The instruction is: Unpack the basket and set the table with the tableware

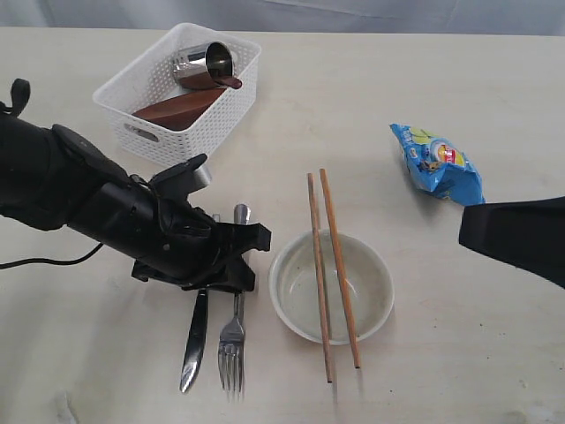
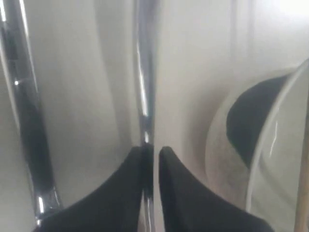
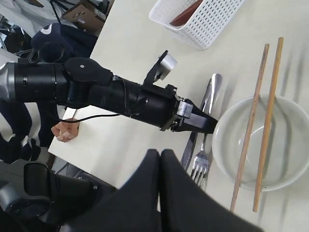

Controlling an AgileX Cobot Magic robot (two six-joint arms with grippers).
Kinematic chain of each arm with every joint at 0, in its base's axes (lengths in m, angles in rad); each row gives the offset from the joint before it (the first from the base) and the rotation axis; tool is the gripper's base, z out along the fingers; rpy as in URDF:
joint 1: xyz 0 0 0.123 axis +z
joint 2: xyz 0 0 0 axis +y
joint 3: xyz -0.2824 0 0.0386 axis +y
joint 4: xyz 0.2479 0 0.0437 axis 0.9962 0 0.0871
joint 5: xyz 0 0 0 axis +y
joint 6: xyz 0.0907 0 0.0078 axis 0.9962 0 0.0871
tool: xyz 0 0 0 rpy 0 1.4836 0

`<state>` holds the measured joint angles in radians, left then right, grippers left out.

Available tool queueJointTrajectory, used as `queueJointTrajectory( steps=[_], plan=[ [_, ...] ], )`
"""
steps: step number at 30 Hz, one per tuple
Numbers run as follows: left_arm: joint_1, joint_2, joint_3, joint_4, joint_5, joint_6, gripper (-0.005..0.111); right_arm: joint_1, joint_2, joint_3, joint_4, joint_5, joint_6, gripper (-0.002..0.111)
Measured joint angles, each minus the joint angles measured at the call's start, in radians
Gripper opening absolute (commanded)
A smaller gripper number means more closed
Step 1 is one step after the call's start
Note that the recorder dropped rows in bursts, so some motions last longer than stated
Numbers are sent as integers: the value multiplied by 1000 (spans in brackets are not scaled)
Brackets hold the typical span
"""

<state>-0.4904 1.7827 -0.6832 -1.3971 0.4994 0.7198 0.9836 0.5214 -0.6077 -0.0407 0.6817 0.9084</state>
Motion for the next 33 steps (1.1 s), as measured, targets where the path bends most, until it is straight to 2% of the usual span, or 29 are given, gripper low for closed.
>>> queueJointTrajectory(
  steps=[3,15,25,28,32,33],
  plan=[
    [0,0,0,0,0,-4,29,0,0,0,0,0,0,-1],
    [0,-4,0,2,5,-4,29,0,-18,0,0,0,0,-1],
    [2,-118,0,29,26,-6,28,0,-30,0,0,2,0,-1],
    [2,-145,0,70,26,-29,21,0,-31,0,0,4,0,-1],
    [2,-162,0,161,28,-93,0,0,-31,0,0,4,0,-1],
    [2,-163,0,188,28,-112,0,0,-31,0,0,4,0,-1]
  ],
)
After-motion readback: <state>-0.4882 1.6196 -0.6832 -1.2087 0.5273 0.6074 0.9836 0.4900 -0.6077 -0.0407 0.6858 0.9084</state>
